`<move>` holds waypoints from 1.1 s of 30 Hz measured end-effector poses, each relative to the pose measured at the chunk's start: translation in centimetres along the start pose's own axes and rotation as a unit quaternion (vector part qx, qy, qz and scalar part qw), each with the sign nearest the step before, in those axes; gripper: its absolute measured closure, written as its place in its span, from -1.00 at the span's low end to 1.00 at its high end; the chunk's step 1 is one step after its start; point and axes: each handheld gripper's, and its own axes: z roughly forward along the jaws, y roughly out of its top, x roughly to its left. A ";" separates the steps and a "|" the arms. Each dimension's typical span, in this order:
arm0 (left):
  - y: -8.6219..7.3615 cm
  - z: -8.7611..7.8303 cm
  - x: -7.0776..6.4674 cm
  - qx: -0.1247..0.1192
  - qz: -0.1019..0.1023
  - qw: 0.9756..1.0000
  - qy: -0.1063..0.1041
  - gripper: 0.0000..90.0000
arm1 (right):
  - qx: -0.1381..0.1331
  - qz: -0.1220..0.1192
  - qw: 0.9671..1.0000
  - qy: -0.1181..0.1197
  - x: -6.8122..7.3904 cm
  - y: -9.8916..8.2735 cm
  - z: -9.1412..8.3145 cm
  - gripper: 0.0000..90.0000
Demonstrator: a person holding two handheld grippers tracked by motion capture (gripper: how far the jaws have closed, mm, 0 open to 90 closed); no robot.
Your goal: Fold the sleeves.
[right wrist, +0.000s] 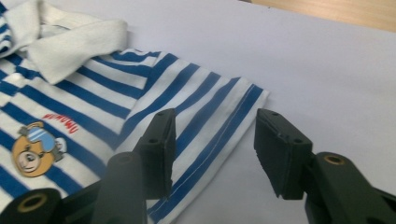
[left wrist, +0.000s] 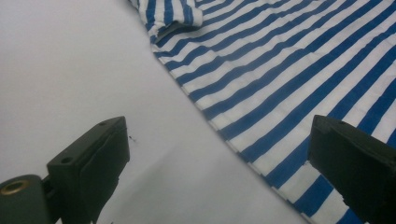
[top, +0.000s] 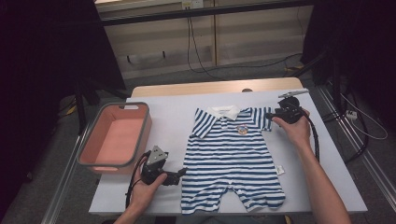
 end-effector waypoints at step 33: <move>0.0 0.1 -0.2 0.005 0.016 1.000 -0.002 -0.87 | -0.010 -0.004 1.000 0.013 -0.4 -1.8 2.1 0.95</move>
